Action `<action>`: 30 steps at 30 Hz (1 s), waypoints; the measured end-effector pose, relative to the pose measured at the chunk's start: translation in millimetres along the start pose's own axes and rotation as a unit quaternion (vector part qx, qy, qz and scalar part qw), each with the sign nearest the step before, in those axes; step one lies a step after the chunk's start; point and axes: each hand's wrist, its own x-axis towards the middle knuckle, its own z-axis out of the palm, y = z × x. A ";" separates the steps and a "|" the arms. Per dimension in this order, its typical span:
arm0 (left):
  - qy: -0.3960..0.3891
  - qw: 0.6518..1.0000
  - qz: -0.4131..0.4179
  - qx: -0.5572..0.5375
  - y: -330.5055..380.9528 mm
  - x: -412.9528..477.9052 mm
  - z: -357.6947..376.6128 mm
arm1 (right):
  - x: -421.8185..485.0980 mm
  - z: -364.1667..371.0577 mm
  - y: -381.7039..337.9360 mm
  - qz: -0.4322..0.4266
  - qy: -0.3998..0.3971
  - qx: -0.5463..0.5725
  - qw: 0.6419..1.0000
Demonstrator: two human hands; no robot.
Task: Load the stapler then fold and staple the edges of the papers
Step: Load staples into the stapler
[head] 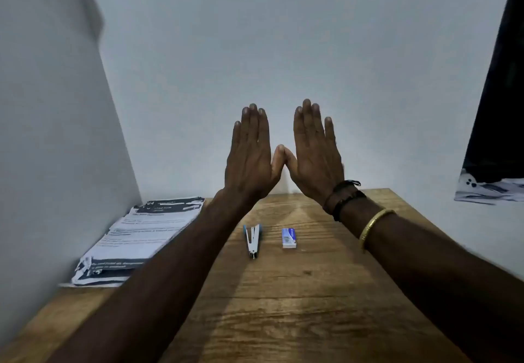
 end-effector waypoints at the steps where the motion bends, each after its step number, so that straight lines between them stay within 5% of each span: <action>1: -0.012 1.000 -0.016 -0.008 -0.1 -3.0 -0.3 | -2.8 0.8 -3.5 0.014 -0.011 0.028 0.999; 7: -0.109 0.980 -0.150 -0.068 -0.9 -33.4 -7.6 | -33.2 15.4 -25.1 0.071 -0.136 0.136 0.979; 11: -0.247 0.940 -0.228 -0.053 -12.7 -58.6 -0.2 | -54.8 32.1 -41.2 0.048 -0.296 0.123 0.946; 16: -0.346 0.892 -0.291 -0.003 -34.8 -84.6 17.6 | -72.8 52.9 -49.5 0.062 -0.382 0.110 0.916; 22: -0.347 0.878 -0.315 -0.094 -44.8 -86.0 29.9 | -78.4 65.8 -41.9 0.113 -0.373 0.178 0.904; 30: -0.227 0.866 -0.304 -0.327 -48.6 -96.6 37.7 | -78.7 72.4 -32.7 0.159 -0.303 0.303 0.889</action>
